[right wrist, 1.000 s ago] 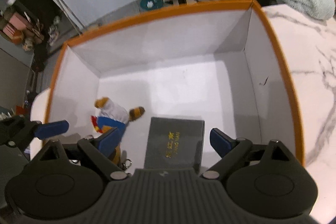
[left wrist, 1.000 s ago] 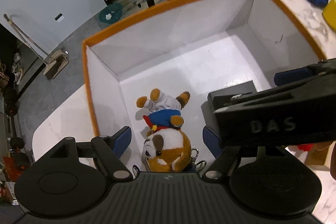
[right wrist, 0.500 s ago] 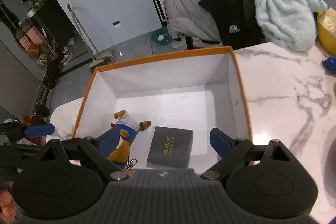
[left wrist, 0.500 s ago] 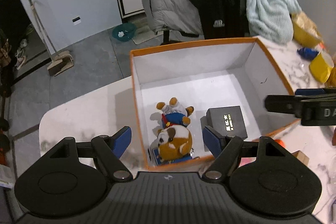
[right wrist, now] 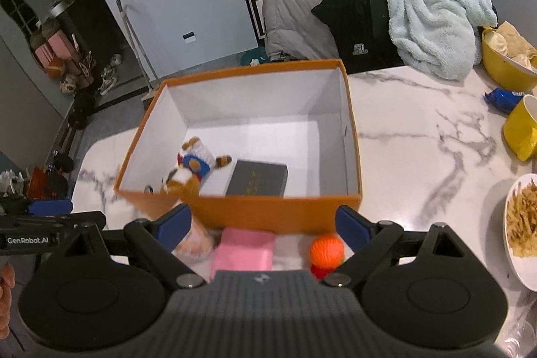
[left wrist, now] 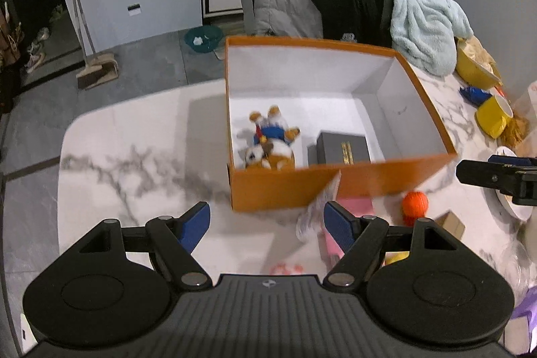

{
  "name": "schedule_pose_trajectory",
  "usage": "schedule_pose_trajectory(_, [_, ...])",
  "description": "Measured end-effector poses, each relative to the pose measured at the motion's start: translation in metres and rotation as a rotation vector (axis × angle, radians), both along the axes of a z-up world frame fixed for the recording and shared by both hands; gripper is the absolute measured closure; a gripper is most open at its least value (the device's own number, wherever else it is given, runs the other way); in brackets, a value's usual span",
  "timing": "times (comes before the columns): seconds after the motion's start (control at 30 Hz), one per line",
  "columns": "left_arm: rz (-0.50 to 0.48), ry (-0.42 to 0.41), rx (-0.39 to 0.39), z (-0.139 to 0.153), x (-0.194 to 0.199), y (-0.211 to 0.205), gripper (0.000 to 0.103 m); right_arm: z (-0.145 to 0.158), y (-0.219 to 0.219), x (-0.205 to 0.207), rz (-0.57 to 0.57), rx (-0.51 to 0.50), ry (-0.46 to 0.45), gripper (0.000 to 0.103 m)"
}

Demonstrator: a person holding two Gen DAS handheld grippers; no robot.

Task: Organize objects
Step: 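Withdraw both tools from the orange box toward the remaining plushes, then grasp the striped-hat white plush with left tool while right tool grasps the knitted bunny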

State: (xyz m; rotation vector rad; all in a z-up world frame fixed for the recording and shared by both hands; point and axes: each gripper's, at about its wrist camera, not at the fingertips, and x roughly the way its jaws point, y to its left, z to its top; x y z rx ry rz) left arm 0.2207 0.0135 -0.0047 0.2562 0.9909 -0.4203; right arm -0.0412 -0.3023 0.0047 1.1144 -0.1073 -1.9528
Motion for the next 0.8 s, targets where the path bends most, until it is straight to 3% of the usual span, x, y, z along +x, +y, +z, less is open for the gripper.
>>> schedule_pose_trajectory(0.37, [-0.003,0.046,-0.057,-0.02,-0.038,0.022,0.015,-0.021,0.034,0.035,0.065,0.063,-0.018,0.01])
schedule_pose_trajectory(0.53, [-0.024,0.058,-0.041,-0.034,-0.05,0.022,0.015,-0.037,0.045,0.059,0.098,0.103,-0.04,0.01])
schedule_pose_trajectory(0.8, [-0.083,0.067,0.053,-0.066,-0.059,0.02,0.017,-0.063,0.051,0.107,0.196,0.184,-0.064,0.01])
